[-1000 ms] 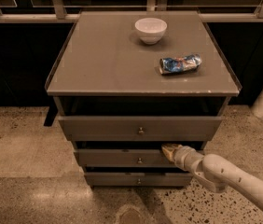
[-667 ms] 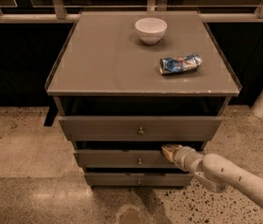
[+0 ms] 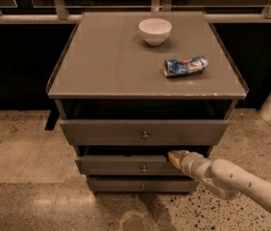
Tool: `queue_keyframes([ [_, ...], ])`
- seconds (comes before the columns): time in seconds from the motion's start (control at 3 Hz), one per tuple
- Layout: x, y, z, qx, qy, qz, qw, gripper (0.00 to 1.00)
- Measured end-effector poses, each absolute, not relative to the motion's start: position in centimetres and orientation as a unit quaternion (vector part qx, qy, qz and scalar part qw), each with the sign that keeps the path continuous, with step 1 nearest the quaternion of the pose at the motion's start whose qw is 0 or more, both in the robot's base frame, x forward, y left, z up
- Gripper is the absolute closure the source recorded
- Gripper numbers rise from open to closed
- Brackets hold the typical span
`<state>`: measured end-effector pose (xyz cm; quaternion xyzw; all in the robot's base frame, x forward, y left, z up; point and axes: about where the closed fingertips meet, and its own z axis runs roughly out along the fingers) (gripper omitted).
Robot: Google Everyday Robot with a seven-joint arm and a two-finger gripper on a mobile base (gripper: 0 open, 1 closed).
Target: Open middle drawer
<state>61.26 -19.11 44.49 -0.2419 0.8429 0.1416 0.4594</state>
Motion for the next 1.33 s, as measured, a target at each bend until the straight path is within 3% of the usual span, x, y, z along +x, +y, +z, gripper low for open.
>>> queue_keyframes([
  [1.33,65.4,-20.5,45.3,-0.221,0.831,0.096,0.502,1.00],
])
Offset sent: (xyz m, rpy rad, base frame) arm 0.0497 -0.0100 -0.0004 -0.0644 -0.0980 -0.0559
